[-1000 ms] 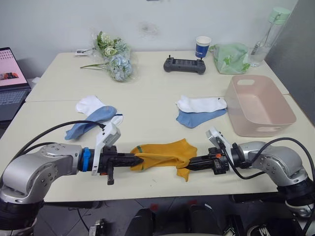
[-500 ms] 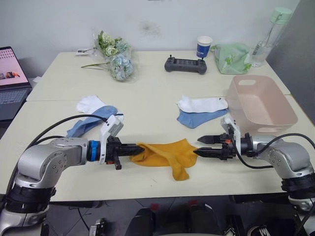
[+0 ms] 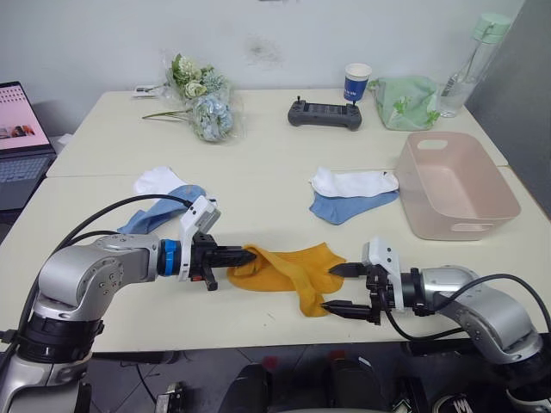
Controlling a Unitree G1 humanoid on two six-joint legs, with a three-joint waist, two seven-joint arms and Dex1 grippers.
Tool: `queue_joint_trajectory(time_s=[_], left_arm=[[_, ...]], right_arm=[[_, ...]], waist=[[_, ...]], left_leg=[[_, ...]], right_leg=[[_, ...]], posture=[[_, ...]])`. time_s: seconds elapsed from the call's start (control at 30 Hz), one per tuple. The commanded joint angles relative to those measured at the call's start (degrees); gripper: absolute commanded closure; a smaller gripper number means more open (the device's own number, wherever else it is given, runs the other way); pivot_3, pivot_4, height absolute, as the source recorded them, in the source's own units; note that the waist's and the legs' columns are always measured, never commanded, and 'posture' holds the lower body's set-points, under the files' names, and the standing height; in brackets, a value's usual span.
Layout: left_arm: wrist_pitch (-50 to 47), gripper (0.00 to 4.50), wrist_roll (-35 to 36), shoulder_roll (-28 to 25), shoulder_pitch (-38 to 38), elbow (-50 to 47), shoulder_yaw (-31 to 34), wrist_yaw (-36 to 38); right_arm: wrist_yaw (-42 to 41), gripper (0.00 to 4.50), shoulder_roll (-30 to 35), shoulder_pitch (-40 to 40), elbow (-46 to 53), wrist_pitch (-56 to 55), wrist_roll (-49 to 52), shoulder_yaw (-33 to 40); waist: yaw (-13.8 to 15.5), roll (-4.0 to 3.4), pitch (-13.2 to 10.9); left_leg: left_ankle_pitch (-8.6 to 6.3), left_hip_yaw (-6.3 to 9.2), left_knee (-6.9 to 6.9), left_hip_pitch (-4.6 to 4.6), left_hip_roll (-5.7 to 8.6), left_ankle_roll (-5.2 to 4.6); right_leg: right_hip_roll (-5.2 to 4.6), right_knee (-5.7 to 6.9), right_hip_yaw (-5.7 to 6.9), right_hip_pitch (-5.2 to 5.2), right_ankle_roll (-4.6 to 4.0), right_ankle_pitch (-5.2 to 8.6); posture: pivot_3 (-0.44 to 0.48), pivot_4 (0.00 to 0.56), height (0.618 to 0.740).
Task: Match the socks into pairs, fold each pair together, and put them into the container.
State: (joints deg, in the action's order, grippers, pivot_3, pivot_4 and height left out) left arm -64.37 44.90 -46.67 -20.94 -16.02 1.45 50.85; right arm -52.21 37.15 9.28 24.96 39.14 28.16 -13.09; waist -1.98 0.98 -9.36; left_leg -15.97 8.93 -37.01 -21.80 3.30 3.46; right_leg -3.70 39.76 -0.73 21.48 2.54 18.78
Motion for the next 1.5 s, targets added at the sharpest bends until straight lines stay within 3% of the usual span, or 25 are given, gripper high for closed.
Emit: queue_joint_trajectory(time_s=[0.03, 0.3, 0.37, 0.4, 0.6, 0.8, 0.93, 1.1, 1.2, 1.3, 1.5], left_arm=[[0.94, 4.5, -0.25, -0.13, -0.71, -0.64, -0.04, 0.39], [0.8, 4.5, -0.14, -0.04, 0.07, -1.17, 0.18, 0.16], [0.74, 4.5, 0.15, -0.41, 0.64, -1.6, 0.7, 0.34], [0.7, 4.5, 0.38, -0.8, 0.87, -1.61, 1.22, 0.6], [3.11, 4.5, 0.03, -2.5, 0.06, -0.62, 3.15, 2.34], [20.83, 4.5, -7.61, 0.75, -0.96, -1.63, 3.47, 2.16], [35.86, 4.5, -20.75, 0.67, -0.08, -0.49, -2.33, 0.66], [60.87, 4.5, -39.99, -0.68, 1.11, 10.37, -10.01, -1.13], [68.36, 4.5, -43.57, 0.25, 1.39, 14.96, -11.12, -1.53], [71.45, 4.5, -43.57, 1.69, 1.9, 16.65, -10.91, -0.8], [75.21, 4.5, -42.85, 1.17, 4.19, 16.75, -10.15, 1.75]], right_arm=[[0.17, 1.0, -1.19, -0.68, 1.06, -1.55, 0.04, -0.42], [0.3, 3.67, -2.68, -0.96, 0.15, -2.03, 0.16, -0.55], [0.65, 4.37, -3.63, 0.44, -0.38, 0.72, 3.74, 2.34], [0.45, 4.47, -3.72, 1.36, -0.63, 2.27, 5.75, 3.92], [-1.07, 4.47, -2.4, 8.41, -3.97, 8.61, 13.17, 10.73], [-3.38, 4.47, 1.89, 15.82, -10.63, -6.33, -1.45, 5.64], [-2.21, 4.47, 2.8, 18.28, -15.76, -22.35, -15.55, -0.35], [-1.92, 4.47, 3.07, 17.05, -21.01, -35.16, -26.61, -5.77], [-1.58, 4.47, 2.08, 16.13, -22.74, -37.59, -28.03, -5.89], [-2.31, 3.79, 1.47, 15.29, -22.44, -36.31, -26.28, -4.13], [-2.94, 1.77, -0.09, 12.84, -17.37, -21.46, -13.76, 3.97]], waist=[[0.04, 0.0, 0.0], [0.05, 0.0, 0.0], [0.04, 0.0, 0.0], [-0.02, 0.0, 0.0], [0.07, 0.0, 0.0], [0.14, 0.0, 0.0], [-0.01, 0.0, 0.0], [0.1, 0.0, 0.0], [0.1, 0.0, 0.0], [0.11, 0.0, 0.0], [0.08, 0.0, 0.0]], left_leg=[[0.0, 0.0, -0.01, 0.0, 0.0, 0.0], [0.0, 0.01, -0.01, 0.01, 0.0, 0.0], [0.0, 0.01, -0.01, 0.01, 0.0, 0.0], [0.0, 0.01, -0.01, 0.01, 0.0, 0.0], [0.0, 0.03, 0.0, 0.01, 0.0, 0.0], [0.01, -0.02, 0.0, -0.01, 0.01, 0.01], [0.01, -0.1, 0.03, -0.02, 0.0, 0.01], [0.02, -0.17, 0.03, -0.01, 0.02, 0.03], [0.01, -0.19, 0.02, -0.03, 0.04, 0.02], [0.01, -0.14, 0.02, -0.05, 0.03, 0.02], [0.01, -0.1, 0.01, -0.05, 0.03, 0.01]], right_leg=[[0.0, -0.01, 0.0, -0.01, 0.0, 0.0], [0.0, -0.01, 0.0, -0.01, 0.0, 0.0], [0.0, 0.0, 0.0, -0.01, 0.0, 0.0], [0.0, 0.0, -0.01, -0.01, 0.0, 0.0], [-0.01, 0.0, 0.0, -0.01, -0.01, 0.0], [-0.01, -0.05, 0.02, 0.01, -0.01, 0.0], [-0.03, -0.11, -0.02, 0.02, -0.01, 0.0], [0.0, -0.12, 0.04, 0.01, -0.01, -0.01], [0.01, -0.12, 0.03, 0.03, -0.01, -0.01], [0.02, -0.11, 0.0, 0.05, -0.01, -0.01], [0.01, -0.1, -0.02, 0.02, -0.01, -0.01]], posture=[[0.0, 0.15, 0.74], [0.0, 0.15, 0.74], [0.0, 0.15, 0.74], [0.0, 0.15, 0.74], [0.0, 0.15, 0.74], [0.0, 0.15, 0.74], [0.0, 0.15, 0.74], [0.0, 0.15, 0.74], [0.0, 0.15, 0.74], [0.0, 0.15, 0.74], [0.0, 0.15, 0.74]])
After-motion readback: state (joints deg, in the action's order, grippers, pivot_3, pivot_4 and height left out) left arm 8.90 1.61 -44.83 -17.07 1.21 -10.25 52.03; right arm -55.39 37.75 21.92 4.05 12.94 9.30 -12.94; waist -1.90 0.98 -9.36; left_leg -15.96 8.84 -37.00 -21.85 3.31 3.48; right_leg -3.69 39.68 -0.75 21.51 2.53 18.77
